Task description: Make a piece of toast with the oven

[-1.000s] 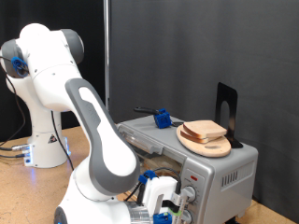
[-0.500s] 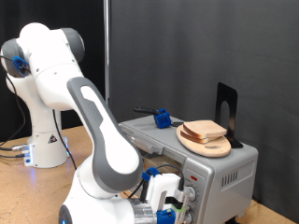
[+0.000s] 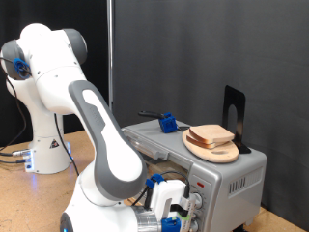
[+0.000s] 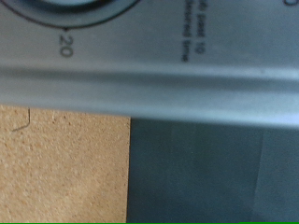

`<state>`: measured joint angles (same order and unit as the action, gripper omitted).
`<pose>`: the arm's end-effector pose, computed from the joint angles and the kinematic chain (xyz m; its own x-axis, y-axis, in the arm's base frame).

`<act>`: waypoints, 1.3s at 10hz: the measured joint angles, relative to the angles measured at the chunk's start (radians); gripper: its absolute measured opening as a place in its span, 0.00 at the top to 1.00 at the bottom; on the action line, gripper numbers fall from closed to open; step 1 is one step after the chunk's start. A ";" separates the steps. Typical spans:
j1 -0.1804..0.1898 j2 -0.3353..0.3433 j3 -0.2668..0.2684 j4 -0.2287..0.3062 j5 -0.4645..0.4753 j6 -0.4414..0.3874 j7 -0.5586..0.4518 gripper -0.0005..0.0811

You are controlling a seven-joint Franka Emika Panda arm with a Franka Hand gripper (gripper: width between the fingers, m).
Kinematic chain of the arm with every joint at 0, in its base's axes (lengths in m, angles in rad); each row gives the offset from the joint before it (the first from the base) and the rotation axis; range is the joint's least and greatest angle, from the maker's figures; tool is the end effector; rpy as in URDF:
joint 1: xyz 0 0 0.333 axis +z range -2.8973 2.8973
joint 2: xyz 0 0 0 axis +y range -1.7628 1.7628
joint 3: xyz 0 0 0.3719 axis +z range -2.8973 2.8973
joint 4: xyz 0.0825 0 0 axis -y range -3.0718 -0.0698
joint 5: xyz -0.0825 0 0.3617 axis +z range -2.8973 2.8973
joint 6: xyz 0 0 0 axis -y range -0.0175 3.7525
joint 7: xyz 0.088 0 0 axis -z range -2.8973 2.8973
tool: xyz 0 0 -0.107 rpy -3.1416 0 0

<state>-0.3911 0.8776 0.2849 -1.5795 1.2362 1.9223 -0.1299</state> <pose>0.6973 -0.0472 0.2038 0.7339 -0.3096 -0.6046 -0.6533 -0.0779 -0.7531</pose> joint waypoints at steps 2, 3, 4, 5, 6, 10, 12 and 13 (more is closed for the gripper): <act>-0.011 -0.011 0.008 -0.039 0.072 0.013 -0.169 0.71; -0.022 -0.011 0.016 -0.057 0.115 0.013 -0.272 0.71; -0.031 -0.011 0.024 -0.074 0.152 0.013 -0.350 0.71; -0.036 -0.011 0.027 -0.083 0.173 0.011 -0.401 0.71; -0.039 -0.011 0.028 -0.088 0.186 0.007 -0.437 0.71; -0.047 0.002 0.029 -0.090 0.216 -0.026 -0.560 0.71; -0.054 0.022 0.030 -0.076 0.223 -0.062 -0.615 0.71; -0.057 0.033 0.030 -0.068 0.228 -0.083 -0.647 0.71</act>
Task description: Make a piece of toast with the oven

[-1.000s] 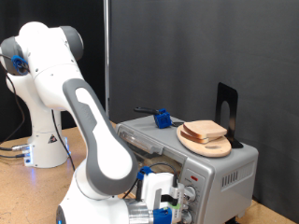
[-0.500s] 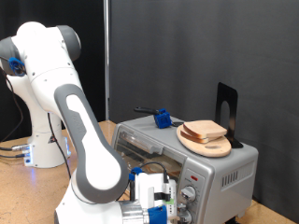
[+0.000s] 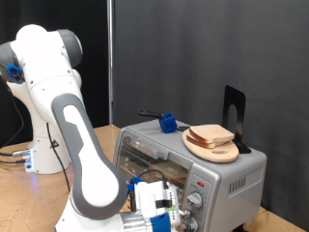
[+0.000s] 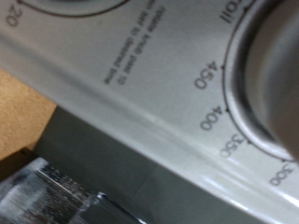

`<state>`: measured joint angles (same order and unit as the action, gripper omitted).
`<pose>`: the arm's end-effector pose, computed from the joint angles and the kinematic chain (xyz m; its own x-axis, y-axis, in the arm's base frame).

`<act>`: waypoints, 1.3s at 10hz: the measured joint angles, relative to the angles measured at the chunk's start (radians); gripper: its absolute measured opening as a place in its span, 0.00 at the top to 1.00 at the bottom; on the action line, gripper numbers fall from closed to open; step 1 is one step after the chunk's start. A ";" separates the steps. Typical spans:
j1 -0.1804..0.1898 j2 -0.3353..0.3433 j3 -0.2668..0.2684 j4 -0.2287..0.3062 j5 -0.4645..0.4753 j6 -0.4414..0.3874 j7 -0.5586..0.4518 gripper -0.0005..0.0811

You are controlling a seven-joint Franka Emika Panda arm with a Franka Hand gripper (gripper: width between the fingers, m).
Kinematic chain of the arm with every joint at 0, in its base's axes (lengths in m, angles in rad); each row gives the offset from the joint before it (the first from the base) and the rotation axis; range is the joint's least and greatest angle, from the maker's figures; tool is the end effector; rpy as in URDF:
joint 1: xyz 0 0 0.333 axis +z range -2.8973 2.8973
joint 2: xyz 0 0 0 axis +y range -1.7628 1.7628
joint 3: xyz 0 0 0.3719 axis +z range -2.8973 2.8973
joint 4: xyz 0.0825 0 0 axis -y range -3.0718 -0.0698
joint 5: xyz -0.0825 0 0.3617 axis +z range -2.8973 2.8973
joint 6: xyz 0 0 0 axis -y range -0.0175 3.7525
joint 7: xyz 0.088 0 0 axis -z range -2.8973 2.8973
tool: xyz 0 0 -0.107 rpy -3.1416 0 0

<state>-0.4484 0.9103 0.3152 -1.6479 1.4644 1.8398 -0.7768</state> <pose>0.6810 -0.0507 0.1817 0.9326 -0.3141 -0.1778 -0.1793 0.0244 -0.9835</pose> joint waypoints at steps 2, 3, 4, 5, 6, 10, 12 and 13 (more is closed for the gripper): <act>-0.008 0.027 0.002 0.024 0.005 -0.037 -0.037 0.71; -0.014 0.032 0.003 0.042 0.020 -0.045 -0.040 0.71; -0.019 0.032 0.003 0.053 0.027 -0.048 -0.035 0.71; -0.023 0.030 0.006 0.064 0.037 -0.055 -0.014 0.72; -0.024 0.028 0.008 0.072 0.042 -0.055 0.009 0.72; -0.024 0.023 0.002 0.094 0.035 -0.048 0.103 0.76; -0.026 0.001 -0.018 0.090 0.009 -0.047 0.191 0.76; -0.031 -0.011 -0.026 0.088 -0.001 -0.048 0.225 0.76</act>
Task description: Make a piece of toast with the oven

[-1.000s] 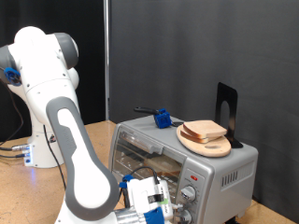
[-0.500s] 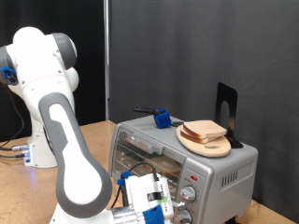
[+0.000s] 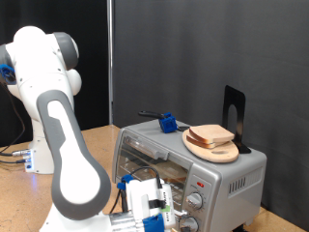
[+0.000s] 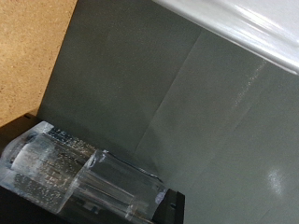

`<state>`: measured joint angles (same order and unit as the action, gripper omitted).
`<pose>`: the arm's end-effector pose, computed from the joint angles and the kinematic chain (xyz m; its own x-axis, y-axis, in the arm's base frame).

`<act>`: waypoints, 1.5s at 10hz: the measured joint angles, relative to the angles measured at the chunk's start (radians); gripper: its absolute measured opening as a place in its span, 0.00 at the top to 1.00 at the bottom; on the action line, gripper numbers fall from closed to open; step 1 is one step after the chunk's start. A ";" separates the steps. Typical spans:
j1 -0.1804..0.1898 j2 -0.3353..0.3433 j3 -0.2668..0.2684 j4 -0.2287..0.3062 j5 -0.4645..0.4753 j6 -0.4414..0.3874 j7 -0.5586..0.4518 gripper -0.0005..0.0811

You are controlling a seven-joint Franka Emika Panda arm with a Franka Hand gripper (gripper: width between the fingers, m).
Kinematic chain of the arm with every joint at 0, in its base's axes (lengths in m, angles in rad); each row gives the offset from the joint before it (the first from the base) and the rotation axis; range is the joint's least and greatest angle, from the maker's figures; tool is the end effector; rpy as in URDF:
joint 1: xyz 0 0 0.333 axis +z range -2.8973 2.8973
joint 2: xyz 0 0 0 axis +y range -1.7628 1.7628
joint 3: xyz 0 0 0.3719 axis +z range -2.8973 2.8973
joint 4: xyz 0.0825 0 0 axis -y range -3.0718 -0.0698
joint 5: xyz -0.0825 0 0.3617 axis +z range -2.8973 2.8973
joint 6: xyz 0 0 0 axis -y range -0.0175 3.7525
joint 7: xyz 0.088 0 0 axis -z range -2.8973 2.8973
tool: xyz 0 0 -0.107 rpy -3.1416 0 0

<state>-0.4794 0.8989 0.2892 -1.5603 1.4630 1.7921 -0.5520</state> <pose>0.7020 -0.0959 0.2175 0.8904 -0.3375 -0.3053 -0.2902 0.0955 -0.9522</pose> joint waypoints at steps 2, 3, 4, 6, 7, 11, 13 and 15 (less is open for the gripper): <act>0.000 -0.025 -0.016 -0.006 -0.023 0.022 0.055 0.76; 0.007 -0.037 -0.024 -0.008 -0.046 0.054 0.088 0.76; 0.014 -0.043 -0.027 -0.008 -0.059 0.081 0.100 0.76; 0.017 -0.044 -0.027 -0.010 -0.064 0.102 0.100 0.70; 0.017 -0.044 -0.027 -0.012 -0.064 0.103 0.100 0.70; 0.013 -0.060 -0.037 -0.015 -0.110 0.076 0.168 0.09; -0.006 -0.099 -0.061 -0.024 -0.180 -0.004 0.254 0.03; -0.029 -0.136 -0.086 -0.029 -0.246 -0.090 0.308 0.01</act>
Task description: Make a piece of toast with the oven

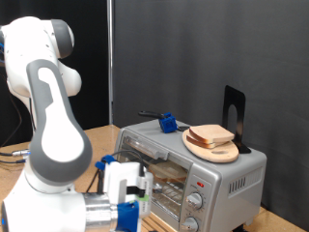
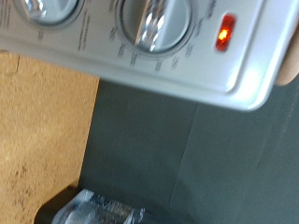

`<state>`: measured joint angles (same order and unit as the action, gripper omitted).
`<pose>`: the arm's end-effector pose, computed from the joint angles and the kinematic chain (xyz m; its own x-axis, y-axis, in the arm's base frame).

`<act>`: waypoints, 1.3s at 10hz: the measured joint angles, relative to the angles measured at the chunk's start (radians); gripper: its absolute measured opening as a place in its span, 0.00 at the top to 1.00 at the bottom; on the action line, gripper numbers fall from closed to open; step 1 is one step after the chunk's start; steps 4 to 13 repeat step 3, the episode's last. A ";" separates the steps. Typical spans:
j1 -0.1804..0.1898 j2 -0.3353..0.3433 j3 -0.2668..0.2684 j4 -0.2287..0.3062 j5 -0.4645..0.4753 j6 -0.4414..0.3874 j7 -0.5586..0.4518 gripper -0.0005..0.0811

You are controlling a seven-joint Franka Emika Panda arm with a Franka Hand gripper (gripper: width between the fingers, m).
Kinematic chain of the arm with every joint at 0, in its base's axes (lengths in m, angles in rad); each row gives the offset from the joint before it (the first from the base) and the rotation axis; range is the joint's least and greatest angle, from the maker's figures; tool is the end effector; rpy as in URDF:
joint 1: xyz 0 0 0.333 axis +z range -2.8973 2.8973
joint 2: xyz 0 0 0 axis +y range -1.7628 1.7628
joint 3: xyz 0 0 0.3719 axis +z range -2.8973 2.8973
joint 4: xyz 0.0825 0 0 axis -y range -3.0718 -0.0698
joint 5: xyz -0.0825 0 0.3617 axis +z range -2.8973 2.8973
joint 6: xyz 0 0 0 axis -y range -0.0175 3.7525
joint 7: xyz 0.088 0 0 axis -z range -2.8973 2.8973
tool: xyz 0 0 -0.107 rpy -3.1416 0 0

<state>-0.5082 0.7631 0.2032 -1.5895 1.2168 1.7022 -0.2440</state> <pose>0.6718 -0.1486 0.2740 0.8330 -0.2804 -0.4769 -0.5139 -0.0728 -0.8548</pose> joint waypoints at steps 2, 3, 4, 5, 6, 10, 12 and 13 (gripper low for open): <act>-0.023 -0.035 -0.026 -0.015 -0.052 -0.059 0.017 0.00; -0.033 -0.050 -0.037 -0.023 -0.060 -0.073 0.018 0.00; -0.033 -0.050 -0.037 -0.023 -0.060 -0.073 0.018 0.00; -0.033 -0.050 -0.037 -0.023 -0.060 -0.073 0.018 0.00; -0.033 -0.050 -0.037 -0.023 -0.060 -0.073 0.018 0.00; -0.033 -0.050 -0.037 -0.023 -0.060 -0.073 0.018 0.00; -0.033 -0.050 -0.037 -0.023 -0.060 -0.073 0.018 0.00; -0.033 -0.050 -0.037 -0.023 -0.060 -0.073 0.018 0.00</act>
